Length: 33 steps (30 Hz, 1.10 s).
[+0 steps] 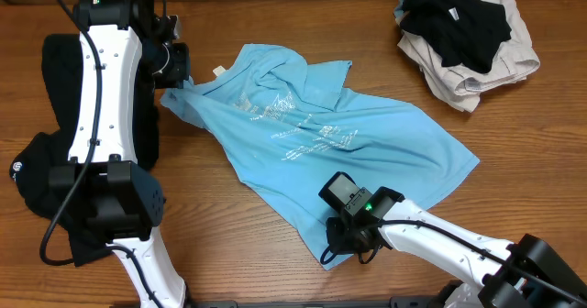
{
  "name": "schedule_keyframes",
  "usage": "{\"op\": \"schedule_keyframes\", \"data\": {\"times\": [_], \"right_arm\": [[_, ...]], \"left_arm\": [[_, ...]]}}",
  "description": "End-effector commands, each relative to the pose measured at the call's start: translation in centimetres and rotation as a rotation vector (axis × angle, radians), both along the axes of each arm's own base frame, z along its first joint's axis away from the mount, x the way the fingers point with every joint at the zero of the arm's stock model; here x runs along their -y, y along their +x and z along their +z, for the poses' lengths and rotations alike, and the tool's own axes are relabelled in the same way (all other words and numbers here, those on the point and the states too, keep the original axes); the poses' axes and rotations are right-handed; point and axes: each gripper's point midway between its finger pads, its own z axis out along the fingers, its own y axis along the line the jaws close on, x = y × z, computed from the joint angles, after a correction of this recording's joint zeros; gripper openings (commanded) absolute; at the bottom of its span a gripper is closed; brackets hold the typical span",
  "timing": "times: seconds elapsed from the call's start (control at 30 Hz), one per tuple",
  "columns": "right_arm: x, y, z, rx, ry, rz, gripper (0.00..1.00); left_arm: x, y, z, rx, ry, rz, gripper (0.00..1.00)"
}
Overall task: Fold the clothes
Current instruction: 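Lift the T-shirt with both grippers and stretch it across the table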
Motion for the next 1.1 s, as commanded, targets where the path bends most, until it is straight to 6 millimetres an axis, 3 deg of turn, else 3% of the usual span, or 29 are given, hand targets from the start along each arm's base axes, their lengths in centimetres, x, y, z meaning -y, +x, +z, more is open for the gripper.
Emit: {"op": "schedule_keyframes", "data": {"times": [0.0, 0.17, 0.27, 0.4, 0.47, 0.53, 0.63, 0.8, 0.93, 1.07], "right_arm": [[0.1, -0.1, -0.3, 0.003, -0.002, 0.017, 0.04], [-0.5, 1.0, 0.5, 0.021, 0.020, -0.031, 0.04], [-0.6, 3.1, 3.1, 0.069, 0.034, -0.069, 0.04], [1.5, 8.0, 10.9, 0.239, 0.008, -0.137, 0.04], [2.9, 10.1, 15.9, 0.333, 0.010, -0.156, 0.04], [4.9, 11.9, 22.2, 0.432, 0.030, -0.166, 0.04], [8.2, 13.0, 30.0, 0.559, 0.044, -0.208, 0.04], [13.2, 12.3, 41.3, 0.832, 0.073, -0.301, 0.04], [15.9, 9.7, 47.5, 1.022, 0.080, -0.362, 0.04], [17.2, 7.1, 51.4, 1.165, 0.077, -0.380, 0.04]], "left_arm": [[-0.7, 0.3, 1.5, 0.050, 0.037, 0.008, 0.04], [-2.8, 0.2, 1.5, 0.045, 0.143, 0.065, 0.04], [-3.5, 0.2, 2.6, 0.063, 0.145, 0.103, 0.04], [-4.3, -0.5, 6.8, 0.133, 0.124, 0.151, 0.04], [-4.9, -1.2, 9.5, 0.184, 0.127, 0.169, 0.04], [-5.6, -2.4, 13.0, 0.257, 0.135, 0.192, 0.04], [-6.6, -4.0, 17.9, 0.392, 0.145, 0.229, 0.04], [-7.2, -8.0, 25.0, 0.612, 0.175, 0.255, 0.04], [-7.1, -11.8, 29.9, 0.775, 0.211, 0.282, 0.04], [-6.6, -16.4, 34.1, 0.934, 0.238, 0.303, 0.04]]}}
